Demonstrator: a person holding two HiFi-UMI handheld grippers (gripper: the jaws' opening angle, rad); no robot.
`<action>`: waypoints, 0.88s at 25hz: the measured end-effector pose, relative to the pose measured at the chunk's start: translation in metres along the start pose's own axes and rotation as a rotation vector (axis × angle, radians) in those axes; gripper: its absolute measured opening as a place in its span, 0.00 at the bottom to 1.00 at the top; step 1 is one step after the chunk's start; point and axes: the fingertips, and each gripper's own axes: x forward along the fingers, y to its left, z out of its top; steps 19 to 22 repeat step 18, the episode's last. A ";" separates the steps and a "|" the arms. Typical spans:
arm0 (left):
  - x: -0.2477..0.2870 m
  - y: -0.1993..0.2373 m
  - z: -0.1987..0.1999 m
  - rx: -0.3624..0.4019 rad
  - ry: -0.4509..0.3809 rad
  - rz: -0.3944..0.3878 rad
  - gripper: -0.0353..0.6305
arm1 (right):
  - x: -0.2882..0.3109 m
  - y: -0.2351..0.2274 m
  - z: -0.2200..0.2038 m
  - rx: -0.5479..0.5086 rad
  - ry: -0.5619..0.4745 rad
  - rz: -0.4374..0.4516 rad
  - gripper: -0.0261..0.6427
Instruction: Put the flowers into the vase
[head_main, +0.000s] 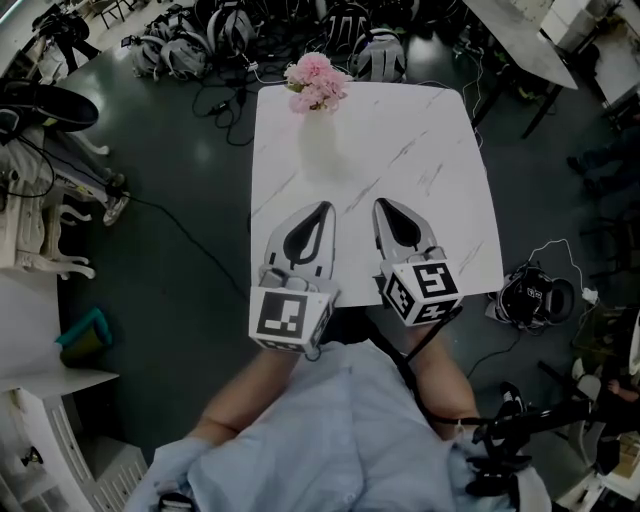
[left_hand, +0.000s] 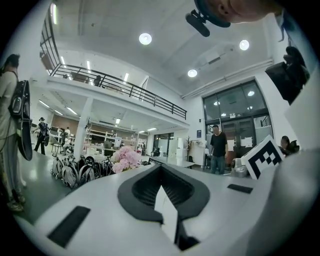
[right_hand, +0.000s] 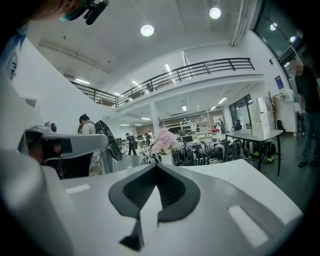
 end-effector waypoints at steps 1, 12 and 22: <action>-0.003 -0.002 0.002 0.005 -0.009 -0.006 0.06 | -0.003 0.003 0.001 0.000 -0.004 0.000 0.04; -0.024 -0.008 0.019 0.015 -0.045 -0.024 0.06 | -0.020 0.025 0.018 -0.030 -0.046 0.001 0.04; -0.030 -0.012 0.019 0.013 -0.059 -0.032 0.06 | -0.024 0.031 0.018 -0.038 -0.053 0.007 0.04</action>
